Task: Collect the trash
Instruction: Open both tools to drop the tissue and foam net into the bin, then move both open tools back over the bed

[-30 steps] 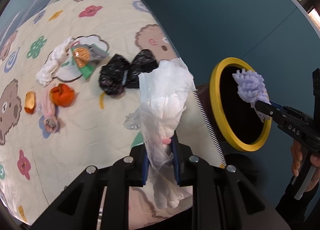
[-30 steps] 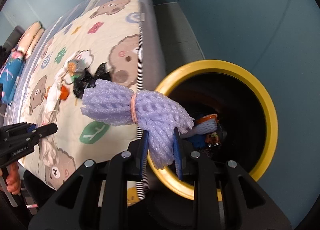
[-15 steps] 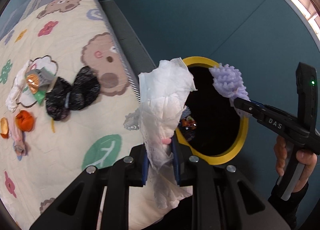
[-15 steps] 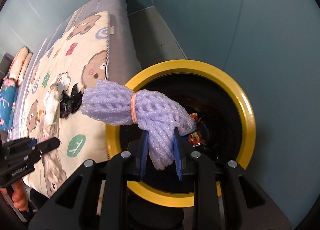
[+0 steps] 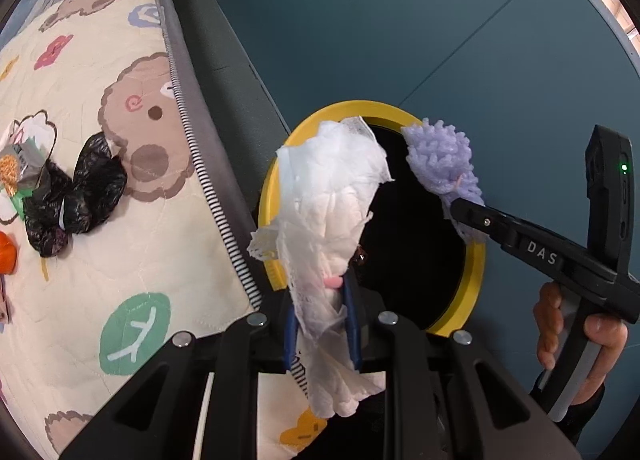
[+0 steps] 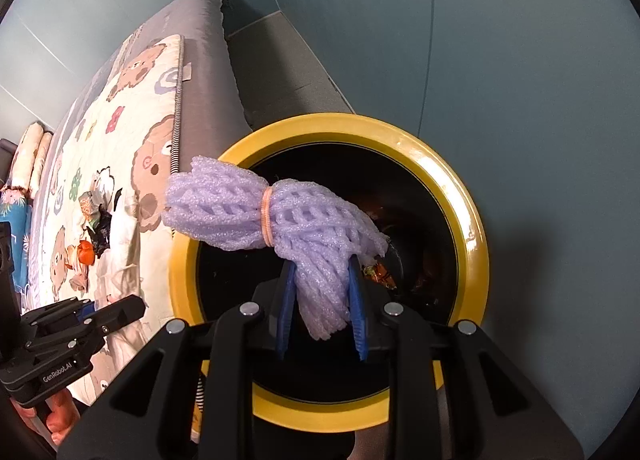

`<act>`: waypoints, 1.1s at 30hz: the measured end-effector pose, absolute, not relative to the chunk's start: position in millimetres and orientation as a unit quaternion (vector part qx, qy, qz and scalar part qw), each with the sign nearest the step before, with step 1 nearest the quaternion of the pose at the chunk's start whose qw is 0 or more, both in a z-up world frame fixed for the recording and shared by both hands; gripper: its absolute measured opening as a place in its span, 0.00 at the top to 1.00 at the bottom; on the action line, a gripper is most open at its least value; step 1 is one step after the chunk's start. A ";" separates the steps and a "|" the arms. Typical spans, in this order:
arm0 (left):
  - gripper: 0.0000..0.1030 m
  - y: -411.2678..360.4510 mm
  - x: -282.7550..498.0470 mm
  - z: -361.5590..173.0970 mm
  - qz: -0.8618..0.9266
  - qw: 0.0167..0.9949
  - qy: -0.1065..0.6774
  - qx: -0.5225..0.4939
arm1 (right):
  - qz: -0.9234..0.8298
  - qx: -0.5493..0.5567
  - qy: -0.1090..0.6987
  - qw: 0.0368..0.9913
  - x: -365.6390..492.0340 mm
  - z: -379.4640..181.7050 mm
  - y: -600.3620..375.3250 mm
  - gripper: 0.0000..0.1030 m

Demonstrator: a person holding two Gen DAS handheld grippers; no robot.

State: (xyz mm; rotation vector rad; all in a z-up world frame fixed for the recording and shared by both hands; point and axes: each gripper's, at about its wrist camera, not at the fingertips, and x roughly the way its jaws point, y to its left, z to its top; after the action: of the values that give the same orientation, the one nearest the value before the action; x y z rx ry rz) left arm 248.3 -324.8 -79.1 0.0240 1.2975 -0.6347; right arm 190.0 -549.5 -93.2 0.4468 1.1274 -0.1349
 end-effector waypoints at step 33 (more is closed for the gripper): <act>0.19 -285.6 254.2 -73.2 -0.276 0.782 0.559 -0.013 | -0.091 0.225 0.518 0.820 176.8 -75.2 -556.4 0.35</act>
State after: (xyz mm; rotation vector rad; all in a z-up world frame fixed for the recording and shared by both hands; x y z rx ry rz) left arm 254.2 -285.6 -73.2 -0.0275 1.2065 -0.5949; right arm 176.8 -556.4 -75.2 0.4781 1.1030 -0.1942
